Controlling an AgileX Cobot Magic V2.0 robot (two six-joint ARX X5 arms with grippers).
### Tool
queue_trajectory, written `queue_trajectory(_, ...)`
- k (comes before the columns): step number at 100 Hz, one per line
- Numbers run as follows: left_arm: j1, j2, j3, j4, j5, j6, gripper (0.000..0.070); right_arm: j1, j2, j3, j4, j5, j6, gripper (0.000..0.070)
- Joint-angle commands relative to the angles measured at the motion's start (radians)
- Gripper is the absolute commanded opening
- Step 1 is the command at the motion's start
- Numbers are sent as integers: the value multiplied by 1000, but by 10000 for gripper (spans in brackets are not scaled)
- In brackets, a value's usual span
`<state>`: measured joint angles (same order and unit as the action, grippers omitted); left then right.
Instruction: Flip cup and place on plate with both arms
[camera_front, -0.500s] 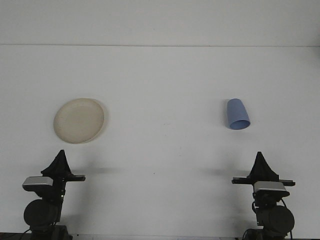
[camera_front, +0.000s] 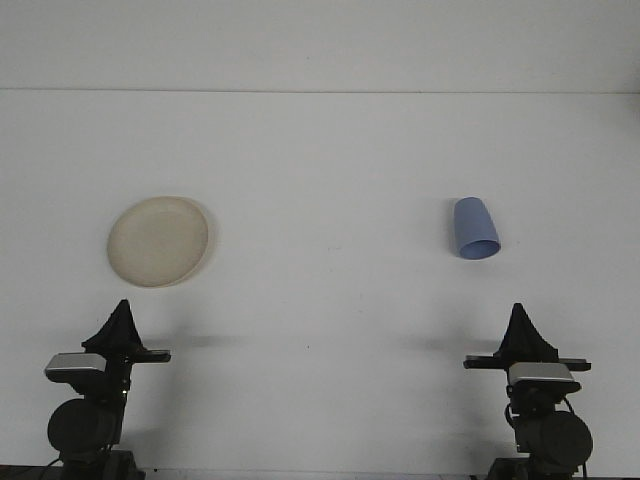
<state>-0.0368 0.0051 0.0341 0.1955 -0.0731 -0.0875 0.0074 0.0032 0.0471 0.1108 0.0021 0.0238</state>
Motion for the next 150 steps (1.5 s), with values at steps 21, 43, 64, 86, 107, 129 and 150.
queue_trajectory(21, 1, -2, -19, 15, -2, 16, 11, 0, 59, 266, -216, -7, 14, 0)
queue_trajectory(43, 1, -2, -19, 15, -2, 16, 11, 0, 245, 535, -462, -7, 14, 0)
queue_trajectory(64, 1, -2, -19, 15, -2, 16, 11, 0, 457, 771, -758, -6, 14, 0)
queue_trajectory(86, 1, -2, -19, 15, -2, 16, 11, 0, 597, 875, -911, -6, 14, 0)
queue_trajectory(107, 1, -2, -19, 15, -2, 16, 11, 0, 628, 875, -964, -2, 13, 0)
queue_trajectory(129, 1, -2, -19, 15, -2, 16, 11, 0, 626, 875, -965, -2, 13, 45)
queue_trajectory(150, 1, -2, -19, 15, -2, 16, 11, 0, 626, 875, -975, -2, 14, 384)
